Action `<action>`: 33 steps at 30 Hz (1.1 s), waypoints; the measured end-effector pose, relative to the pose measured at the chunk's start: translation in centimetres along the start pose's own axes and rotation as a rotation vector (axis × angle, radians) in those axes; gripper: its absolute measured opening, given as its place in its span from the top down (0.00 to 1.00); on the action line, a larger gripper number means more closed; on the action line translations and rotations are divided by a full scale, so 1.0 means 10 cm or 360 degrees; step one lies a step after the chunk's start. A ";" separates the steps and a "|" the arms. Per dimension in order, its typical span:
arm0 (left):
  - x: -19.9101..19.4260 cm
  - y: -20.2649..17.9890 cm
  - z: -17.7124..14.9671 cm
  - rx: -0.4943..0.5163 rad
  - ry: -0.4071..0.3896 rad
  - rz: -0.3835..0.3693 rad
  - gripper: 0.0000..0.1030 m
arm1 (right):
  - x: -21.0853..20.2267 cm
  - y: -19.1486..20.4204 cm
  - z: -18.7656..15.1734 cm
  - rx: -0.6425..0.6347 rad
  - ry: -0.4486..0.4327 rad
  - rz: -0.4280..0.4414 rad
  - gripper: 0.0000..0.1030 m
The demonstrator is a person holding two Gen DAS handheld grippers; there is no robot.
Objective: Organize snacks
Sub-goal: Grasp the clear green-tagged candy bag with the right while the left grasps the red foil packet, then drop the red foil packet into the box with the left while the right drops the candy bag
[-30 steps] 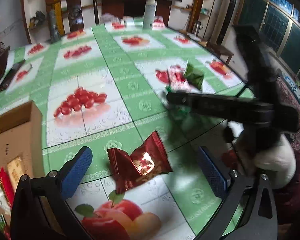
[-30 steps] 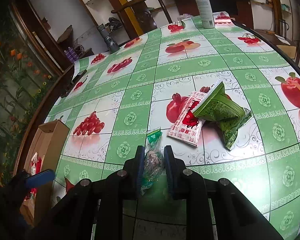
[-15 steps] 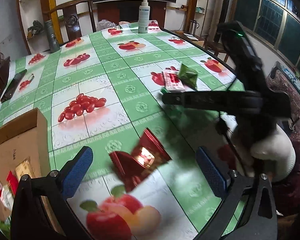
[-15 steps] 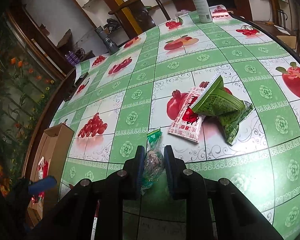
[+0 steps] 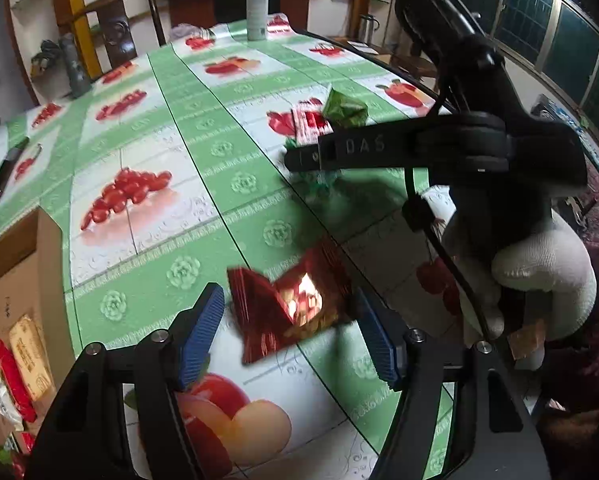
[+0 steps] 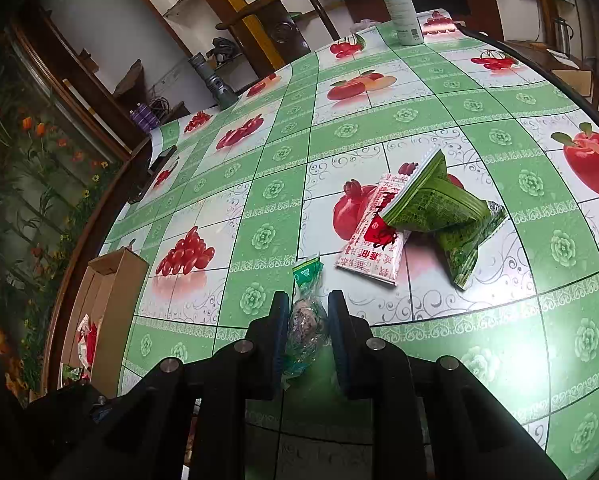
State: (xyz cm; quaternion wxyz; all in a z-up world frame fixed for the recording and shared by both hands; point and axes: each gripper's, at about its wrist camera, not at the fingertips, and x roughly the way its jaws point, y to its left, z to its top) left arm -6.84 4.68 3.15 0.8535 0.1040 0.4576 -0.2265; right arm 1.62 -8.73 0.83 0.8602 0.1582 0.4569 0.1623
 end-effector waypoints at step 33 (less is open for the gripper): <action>-0.93 1.05 -0.57 -0.0656 -0.0377 0.0045 0.61 | -0.08 0.20 -0.08 -0.0063 -0.0066 0.0122 0.80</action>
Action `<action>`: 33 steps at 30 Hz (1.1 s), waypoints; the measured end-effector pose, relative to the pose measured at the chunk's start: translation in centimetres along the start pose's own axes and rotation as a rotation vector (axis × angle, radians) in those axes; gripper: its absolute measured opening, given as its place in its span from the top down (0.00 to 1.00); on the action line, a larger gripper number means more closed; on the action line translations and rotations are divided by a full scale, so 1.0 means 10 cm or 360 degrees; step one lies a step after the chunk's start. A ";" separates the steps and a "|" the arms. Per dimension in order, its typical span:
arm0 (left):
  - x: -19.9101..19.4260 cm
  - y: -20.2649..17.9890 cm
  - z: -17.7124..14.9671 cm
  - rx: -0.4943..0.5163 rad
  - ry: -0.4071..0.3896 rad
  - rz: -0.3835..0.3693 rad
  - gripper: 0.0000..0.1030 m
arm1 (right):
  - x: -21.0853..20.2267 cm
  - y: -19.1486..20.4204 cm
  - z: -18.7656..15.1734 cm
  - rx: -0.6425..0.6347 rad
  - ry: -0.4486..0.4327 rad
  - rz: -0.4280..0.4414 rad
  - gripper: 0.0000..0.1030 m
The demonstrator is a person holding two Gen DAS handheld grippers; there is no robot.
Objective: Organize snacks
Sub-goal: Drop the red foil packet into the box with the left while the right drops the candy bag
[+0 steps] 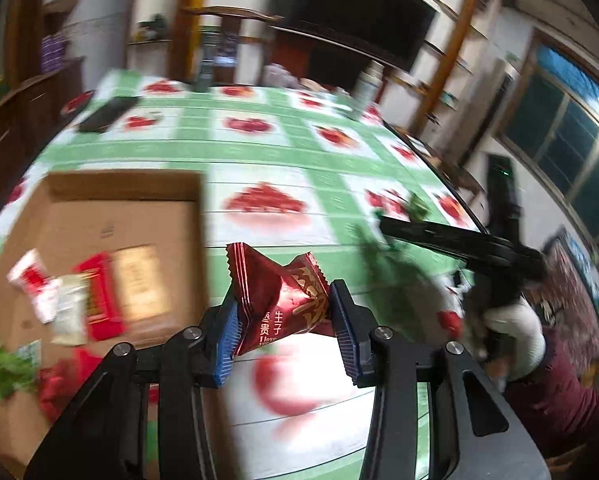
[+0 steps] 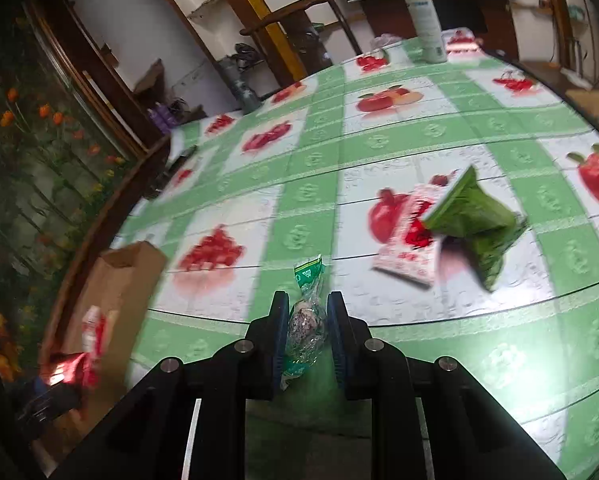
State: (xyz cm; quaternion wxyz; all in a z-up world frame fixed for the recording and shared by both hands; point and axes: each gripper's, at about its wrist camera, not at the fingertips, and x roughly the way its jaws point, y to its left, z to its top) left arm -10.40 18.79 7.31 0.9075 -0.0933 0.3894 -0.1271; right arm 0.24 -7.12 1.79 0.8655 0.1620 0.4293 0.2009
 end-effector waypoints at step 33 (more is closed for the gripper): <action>0.06 1.78 0.25 -0.0660 -0.0018 0.0118 0.54 | 1.30 2.48 -0.14 -0.0564 0.0368 0.0157 0.61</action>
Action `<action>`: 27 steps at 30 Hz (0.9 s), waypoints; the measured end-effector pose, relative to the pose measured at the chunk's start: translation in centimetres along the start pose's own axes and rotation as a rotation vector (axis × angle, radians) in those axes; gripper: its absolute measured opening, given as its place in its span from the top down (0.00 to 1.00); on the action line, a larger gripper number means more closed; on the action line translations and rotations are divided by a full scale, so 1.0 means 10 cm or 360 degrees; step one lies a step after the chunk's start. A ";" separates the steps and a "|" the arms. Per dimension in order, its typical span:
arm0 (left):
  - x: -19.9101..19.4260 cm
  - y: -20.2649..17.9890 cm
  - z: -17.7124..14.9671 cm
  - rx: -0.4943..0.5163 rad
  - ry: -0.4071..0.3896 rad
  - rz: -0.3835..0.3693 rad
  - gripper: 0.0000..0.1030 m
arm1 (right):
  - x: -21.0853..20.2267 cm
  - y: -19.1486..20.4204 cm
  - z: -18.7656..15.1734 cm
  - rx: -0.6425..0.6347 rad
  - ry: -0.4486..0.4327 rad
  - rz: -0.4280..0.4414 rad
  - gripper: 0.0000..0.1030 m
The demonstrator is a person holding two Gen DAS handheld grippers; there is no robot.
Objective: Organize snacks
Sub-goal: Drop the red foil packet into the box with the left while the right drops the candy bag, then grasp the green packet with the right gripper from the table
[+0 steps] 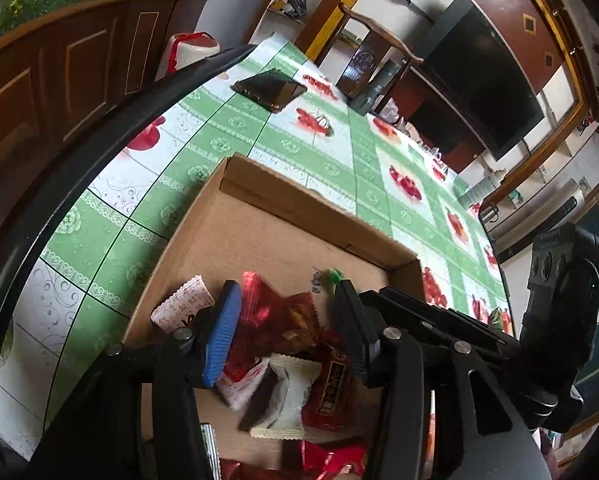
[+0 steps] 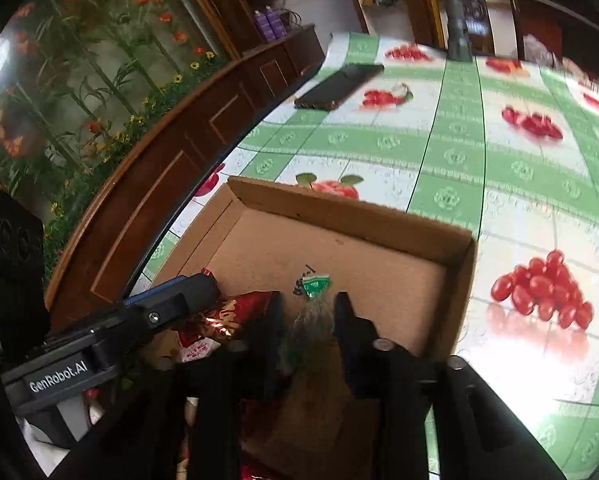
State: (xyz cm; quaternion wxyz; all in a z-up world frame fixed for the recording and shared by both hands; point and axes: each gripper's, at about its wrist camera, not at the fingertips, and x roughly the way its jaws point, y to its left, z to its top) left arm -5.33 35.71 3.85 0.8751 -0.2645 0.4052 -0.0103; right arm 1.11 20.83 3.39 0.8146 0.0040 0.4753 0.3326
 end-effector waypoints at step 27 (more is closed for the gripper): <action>-0.48 -1.24 -0.90 0.0240 0.0065 -0.0380 0.33 | -1.41 -1.28 -0.74 0.0316 -0.0326 -0.0258 0.46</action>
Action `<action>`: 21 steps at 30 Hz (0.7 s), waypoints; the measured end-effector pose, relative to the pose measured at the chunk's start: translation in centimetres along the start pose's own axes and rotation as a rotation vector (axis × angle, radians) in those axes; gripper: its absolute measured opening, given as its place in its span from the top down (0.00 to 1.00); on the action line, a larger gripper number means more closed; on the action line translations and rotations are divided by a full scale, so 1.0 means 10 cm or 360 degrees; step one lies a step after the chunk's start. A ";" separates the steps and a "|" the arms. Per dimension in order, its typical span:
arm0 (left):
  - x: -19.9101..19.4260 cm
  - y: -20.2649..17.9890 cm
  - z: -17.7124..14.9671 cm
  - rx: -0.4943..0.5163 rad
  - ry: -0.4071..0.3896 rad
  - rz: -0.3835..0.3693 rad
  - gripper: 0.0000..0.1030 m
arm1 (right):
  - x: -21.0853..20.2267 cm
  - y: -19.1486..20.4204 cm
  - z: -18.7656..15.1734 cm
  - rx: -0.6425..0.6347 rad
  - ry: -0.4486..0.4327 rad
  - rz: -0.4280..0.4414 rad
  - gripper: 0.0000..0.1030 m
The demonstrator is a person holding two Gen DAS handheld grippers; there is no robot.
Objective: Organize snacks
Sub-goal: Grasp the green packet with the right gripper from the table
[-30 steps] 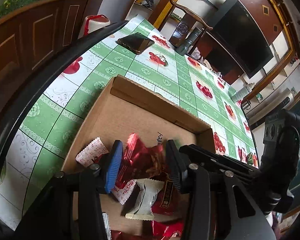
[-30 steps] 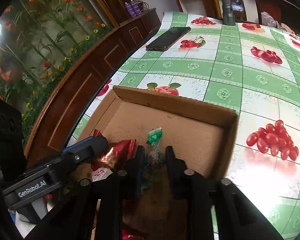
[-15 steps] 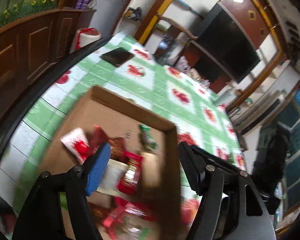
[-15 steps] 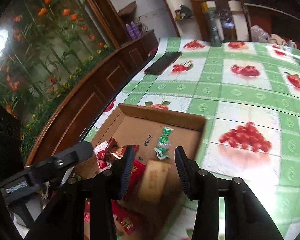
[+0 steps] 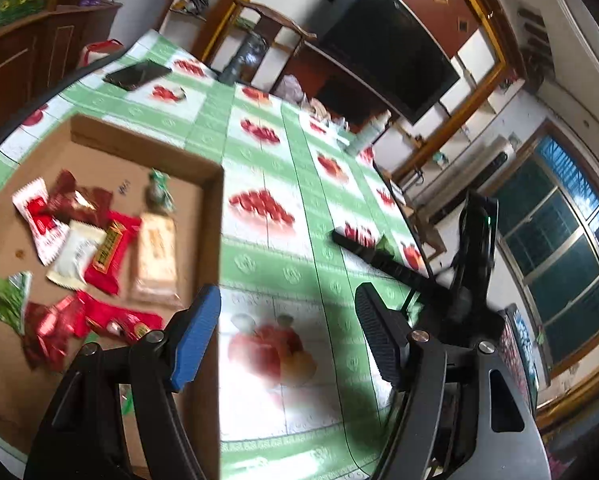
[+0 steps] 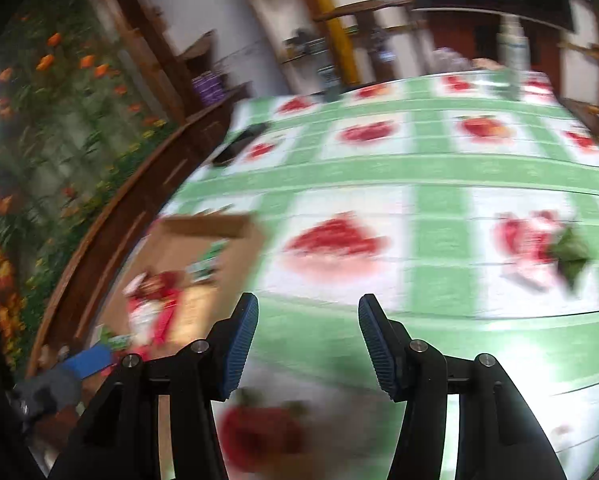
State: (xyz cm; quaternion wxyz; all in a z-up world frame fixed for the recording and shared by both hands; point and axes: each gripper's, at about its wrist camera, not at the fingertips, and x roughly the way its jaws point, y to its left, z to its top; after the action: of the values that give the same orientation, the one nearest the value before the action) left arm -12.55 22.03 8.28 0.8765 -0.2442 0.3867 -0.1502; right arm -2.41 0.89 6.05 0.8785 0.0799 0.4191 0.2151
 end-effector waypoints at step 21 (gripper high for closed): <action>0.23 -0.26 -0.20 0.0050 0.0122 0.0018 0.33 | 0.33 -1.33 0.35 0.0100 0.0152 -0.0315 0.65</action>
State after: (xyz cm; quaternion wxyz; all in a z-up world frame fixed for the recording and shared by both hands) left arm -12.70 18.21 7.11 0.8656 -0.2222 0.4189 -0.1607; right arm 6.24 -9.37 1.73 0.8715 0.0551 0.4729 0.1176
